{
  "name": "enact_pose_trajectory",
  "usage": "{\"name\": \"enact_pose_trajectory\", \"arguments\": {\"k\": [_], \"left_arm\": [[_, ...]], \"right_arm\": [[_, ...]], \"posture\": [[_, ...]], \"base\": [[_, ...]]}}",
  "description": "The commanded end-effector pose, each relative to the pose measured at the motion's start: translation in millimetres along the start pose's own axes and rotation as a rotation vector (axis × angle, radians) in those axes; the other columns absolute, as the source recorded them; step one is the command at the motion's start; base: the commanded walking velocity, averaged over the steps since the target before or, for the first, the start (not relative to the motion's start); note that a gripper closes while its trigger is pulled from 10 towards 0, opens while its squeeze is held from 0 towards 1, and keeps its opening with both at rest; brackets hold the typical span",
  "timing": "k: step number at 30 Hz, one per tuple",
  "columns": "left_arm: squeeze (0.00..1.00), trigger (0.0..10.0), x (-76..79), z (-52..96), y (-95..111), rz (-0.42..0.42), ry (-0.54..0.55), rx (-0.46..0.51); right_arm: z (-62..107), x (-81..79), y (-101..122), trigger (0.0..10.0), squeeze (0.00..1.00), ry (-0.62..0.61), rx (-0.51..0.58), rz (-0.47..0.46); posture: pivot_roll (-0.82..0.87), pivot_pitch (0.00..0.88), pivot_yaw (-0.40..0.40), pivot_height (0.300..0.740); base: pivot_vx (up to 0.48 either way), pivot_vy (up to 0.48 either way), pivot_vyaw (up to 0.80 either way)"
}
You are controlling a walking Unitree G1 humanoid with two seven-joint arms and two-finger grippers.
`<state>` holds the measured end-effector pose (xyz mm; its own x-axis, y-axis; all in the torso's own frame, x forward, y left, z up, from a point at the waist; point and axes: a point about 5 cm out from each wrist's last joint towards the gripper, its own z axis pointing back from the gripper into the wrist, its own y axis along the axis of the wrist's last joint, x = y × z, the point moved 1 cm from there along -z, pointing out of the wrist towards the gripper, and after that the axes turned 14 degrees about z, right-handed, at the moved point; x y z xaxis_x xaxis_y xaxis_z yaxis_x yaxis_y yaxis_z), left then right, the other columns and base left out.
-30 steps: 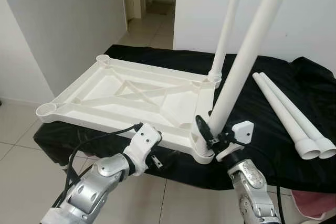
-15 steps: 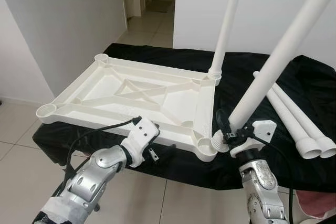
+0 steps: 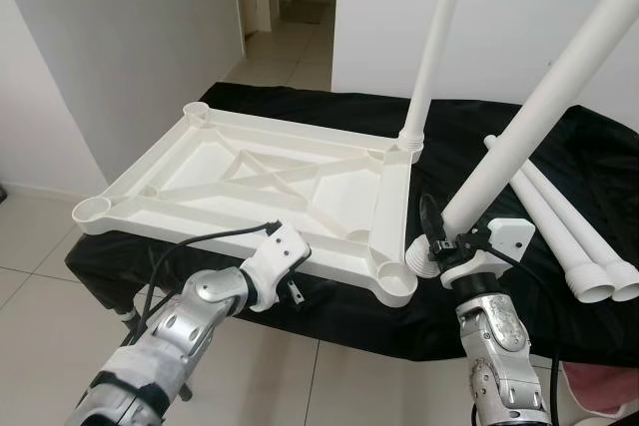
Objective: Building children table
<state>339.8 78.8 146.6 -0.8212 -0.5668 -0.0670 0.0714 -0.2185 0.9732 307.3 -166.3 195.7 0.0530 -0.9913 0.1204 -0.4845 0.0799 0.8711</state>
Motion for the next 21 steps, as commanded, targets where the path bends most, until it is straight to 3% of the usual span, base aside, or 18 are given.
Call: {"name": "enact_pose_trajectory", "arguments": {"k": [1, 10, 11, 20, 21], "left_arm": [[0.0, 10.0, -2.6, -3.0, -7.5, 0.002, -0.006, -0.044], [0.0, 10.0, -21.8, -14.5, -6.4, 0.045, 0.061, -0.103], [0.0, 10.0, -22.7, -15.7, -9.8, 0.041, 0.04, -0.147], [0.0, 10.0, -11.1, -16.8, -19.4, 0.034, -0.141, -0.242], [0.0, 7.4, -9.6, -17.1, -20.9, 0.03, -0.164, -0.259]], "right_arm": [[-1.7, 2.0, 5.1, 10.0, 0.0, -0.005, 0.019, 0.01], [-3.2, -0.7, 4.1, 10.0, 0.0, 0.002, 0.009, 0.011], [-3.2, -1.9, 3.8, 10.0, 0.0, 0.007, 0.007, 0.01], [-2.7, -1.3, 3.1, 10.0, 0.0, 0.008, 0.001, 0.019], [-2.3, -0.9, 2.7, 10.0, 0.0, 0.006, -0.002, 0.023]], "posture": [[0.0, 0.091, 0.047, 0.74], [-0.01, 0.079, 0.05, 0.74], [-0.01, 0.076, 0.05, 0.74], [-0.02, 0.08, 0.057, 0.74], [-0.02, 0.085, 0.059, 0.74]], "base": [[0.0, 0.0, 0.0], [0.0, 0.0, 0.0], [0.0, 0.0, 0.0], [0.0, 0.0, 0.0], [0.0, 0.0, 0.0]]}}
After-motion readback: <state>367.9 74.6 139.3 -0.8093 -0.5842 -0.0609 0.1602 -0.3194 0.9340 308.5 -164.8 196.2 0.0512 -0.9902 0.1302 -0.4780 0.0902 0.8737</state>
